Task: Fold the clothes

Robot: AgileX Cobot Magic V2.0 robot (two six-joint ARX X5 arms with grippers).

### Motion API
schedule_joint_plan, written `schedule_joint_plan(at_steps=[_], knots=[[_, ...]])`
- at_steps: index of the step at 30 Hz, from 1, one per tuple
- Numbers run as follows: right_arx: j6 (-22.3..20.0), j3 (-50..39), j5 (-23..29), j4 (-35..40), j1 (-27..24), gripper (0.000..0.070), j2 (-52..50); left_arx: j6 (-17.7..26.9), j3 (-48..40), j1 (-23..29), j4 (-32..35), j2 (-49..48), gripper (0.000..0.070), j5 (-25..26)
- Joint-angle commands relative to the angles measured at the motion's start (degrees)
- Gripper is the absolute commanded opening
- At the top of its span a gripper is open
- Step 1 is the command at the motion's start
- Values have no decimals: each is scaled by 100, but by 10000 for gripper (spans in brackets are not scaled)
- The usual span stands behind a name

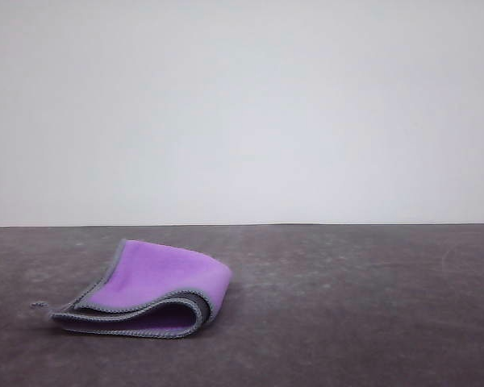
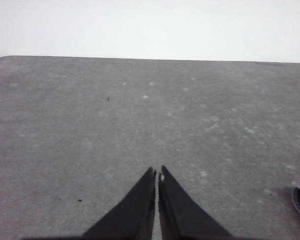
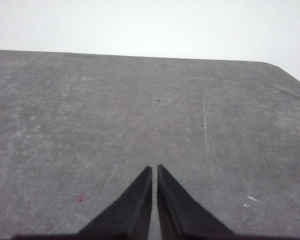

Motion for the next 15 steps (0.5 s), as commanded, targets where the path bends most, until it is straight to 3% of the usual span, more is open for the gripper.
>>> schedule_joint_plan(at_steps=[1,15], knots=[[85,-22,2,63,-7,16,7,39,-111,4,59,-4,0,-22],[85,-22,2,63,-7,16,7,39,-111,4,59,-4,0,-22]])
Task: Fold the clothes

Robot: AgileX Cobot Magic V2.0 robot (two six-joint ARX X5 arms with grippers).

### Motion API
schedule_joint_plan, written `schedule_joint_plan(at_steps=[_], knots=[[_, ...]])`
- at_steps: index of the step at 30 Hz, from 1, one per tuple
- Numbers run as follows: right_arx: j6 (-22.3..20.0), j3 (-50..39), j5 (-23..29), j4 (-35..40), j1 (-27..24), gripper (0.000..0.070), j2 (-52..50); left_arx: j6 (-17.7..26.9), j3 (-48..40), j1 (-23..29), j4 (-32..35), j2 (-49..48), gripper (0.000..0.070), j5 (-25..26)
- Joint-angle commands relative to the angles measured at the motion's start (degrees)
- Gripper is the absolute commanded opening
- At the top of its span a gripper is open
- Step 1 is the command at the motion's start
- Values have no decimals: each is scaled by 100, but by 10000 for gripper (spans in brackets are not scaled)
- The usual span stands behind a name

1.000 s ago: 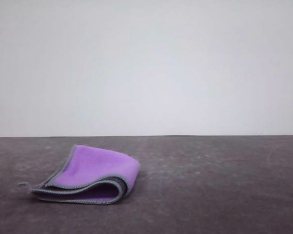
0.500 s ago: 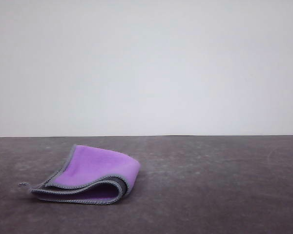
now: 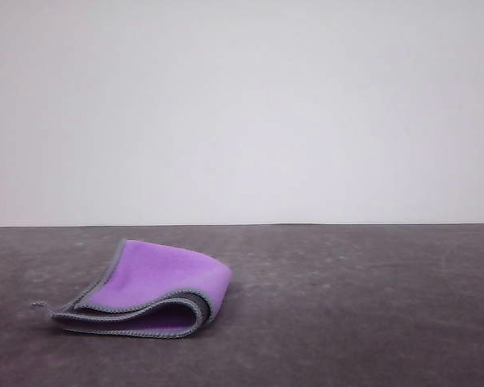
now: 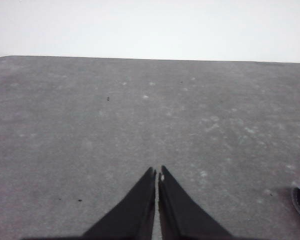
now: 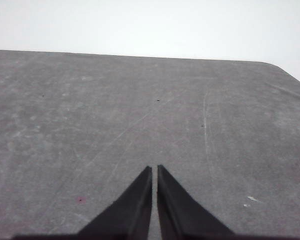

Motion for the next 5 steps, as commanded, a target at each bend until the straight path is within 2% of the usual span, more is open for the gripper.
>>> schedule_joint_plan(at_steps=[1,5], knots=[[85,-22,2,63,-7,16,7,39,-111,4,59,-3,0,-22],[85,-22,2,63,-7,16,7,39,-111,4,59,-3,0,-22]])
